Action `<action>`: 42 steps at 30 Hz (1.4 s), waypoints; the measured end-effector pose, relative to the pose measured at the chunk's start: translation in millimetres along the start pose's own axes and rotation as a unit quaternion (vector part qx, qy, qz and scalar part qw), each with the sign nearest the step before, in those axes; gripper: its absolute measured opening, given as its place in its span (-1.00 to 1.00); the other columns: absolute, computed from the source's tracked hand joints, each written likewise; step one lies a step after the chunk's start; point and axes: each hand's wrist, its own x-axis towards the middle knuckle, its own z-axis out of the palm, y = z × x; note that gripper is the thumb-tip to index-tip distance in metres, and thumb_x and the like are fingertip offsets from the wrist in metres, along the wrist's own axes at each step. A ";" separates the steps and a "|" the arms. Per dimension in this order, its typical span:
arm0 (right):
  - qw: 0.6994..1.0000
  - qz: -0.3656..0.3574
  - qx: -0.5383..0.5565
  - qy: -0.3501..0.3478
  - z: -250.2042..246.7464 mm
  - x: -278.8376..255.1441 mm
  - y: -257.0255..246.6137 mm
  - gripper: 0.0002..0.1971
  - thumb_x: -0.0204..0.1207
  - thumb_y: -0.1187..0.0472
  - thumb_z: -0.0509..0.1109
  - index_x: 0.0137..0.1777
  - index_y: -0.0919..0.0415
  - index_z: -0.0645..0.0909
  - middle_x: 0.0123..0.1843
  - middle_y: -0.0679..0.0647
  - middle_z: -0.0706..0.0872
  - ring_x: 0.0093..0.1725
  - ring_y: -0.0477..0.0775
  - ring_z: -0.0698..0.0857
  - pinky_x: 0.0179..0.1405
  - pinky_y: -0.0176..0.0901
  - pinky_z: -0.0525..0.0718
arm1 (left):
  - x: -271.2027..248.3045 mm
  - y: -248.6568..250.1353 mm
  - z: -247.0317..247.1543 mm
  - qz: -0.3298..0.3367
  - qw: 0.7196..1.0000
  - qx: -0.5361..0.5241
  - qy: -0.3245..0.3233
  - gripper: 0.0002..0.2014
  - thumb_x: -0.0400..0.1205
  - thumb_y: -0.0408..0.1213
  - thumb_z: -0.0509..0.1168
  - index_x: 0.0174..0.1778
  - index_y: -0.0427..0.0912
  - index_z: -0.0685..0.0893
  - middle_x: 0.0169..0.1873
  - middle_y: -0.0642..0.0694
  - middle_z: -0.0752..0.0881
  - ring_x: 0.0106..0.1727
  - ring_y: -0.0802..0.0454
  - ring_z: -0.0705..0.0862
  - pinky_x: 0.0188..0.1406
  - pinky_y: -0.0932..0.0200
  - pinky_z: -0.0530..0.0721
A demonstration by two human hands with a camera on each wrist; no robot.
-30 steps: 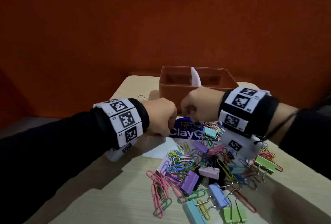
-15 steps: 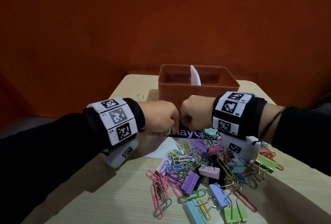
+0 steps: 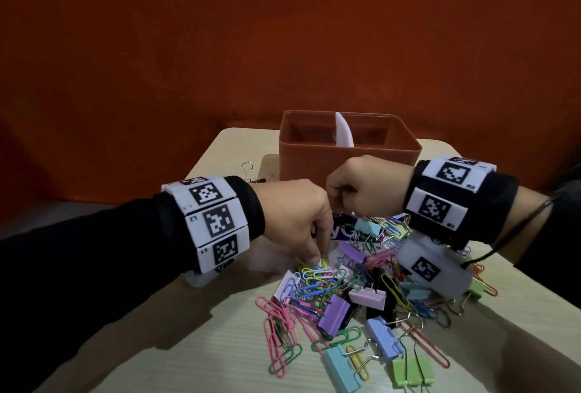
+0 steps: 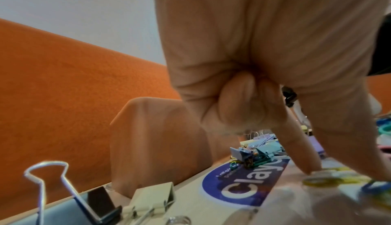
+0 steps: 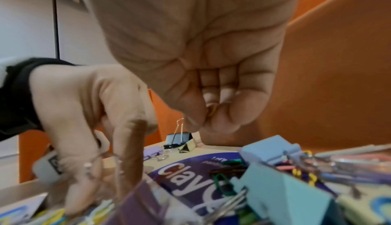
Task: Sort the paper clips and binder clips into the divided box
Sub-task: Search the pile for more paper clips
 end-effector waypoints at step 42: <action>0.843 0.070 0.533 -0.028 2.5 -14.8 -19.1 -0.73 0.68 0.24 0.11 -0.30 0.16 0.36 -0.42 0.21 0.53 -0.65 -0.07 0.22 -0.69 -0.41 0.10 | -18.5 -21.8 -13.5 -0.148 0.925 -0.350 0.015 -0.77 0.53 -0.42 0.00 -0.44 -0.12 0.23 -0.55 -0.02 0.17 -0.55 0.08 0.05 -0.61 0.23 0.02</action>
